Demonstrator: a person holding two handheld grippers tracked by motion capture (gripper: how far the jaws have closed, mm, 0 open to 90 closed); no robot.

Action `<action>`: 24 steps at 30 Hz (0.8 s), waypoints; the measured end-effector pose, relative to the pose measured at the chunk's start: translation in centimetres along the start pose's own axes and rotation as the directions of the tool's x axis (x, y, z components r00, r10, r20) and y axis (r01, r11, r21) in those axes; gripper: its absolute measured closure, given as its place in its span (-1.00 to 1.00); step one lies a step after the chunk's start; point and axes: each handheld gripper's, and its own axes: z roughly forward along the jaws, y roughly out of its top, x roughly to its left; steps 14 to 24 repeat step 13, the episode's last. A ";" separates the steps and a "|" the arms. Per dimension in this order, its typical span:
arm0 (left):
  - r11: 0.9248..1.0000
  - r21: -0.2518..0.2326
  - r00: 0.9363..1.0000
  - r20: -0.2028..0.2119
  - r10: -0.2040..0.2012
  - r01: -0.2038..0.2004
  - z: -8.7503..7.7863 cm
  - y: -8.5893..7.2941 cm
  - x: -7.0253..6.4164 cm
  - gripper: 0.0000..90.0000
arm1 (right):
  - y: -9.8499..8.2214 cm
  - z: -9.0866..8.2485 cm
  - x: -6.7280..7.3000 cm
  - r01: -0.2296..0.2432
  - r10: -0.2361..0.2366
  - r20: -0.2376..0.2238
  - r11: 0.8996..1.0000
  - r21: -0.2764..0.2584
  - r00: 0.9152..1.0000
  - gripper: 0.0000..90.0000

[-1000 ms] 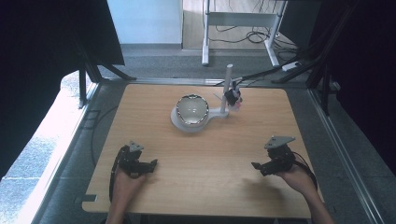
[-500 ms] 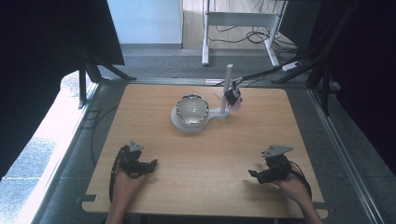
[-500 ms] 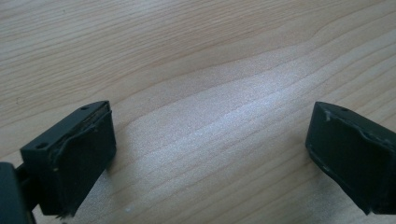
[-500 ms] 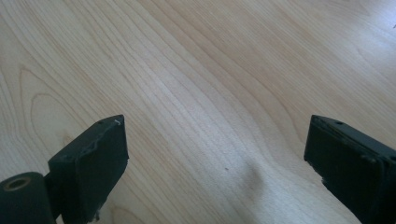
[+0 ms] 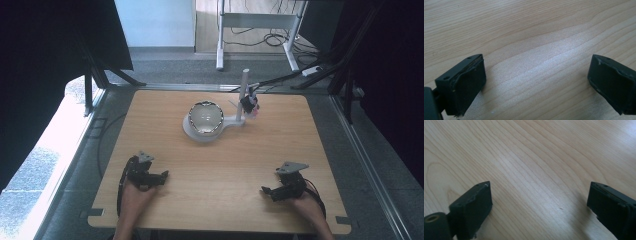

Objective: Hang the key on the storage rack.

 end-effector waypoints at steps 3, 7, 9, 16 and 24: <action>1.000 -0.002 1.000 -0.001 -0.003 0.003 0.0 0.0 0.0 -0.96 | -0.1 0.1 0.0 -0.013 0.013 0.000 1.000 -0.013 1.000 -0.90; 1.000 -0.002 1.000 -0.001 -0.003 0.003 0.0 0.0 0.0 -0.96 | -0.1 0.2 0.1 -0.014 0.014 0.006 1.000 -0.010 1.000 -0.94; 1.000 -0.002 1.000 -0.001 -0.003 0.003 0.0 0.0 0.0 -0.96 | -0.1 0.2 0.1 -0.019 0.019 0.013 1.000 -0.007 1.000 -0.96; 1.000 -0.001 1.000 -0.001 -0.003 0.003 0.0 0.0 0.0 -0.96 | -0.1 0.2 0.1 -0.029 0.029 0.019 1.000 -0.003 0.999 -0.97; 1.000 -0.001 1.000 -0.001 -0.003 0.003 0.0 0.0 0.0 -0.96 | -0.1 0.2 0.1 -0.029 0.029 0.019 1.000 -0.003 0.999 -0.97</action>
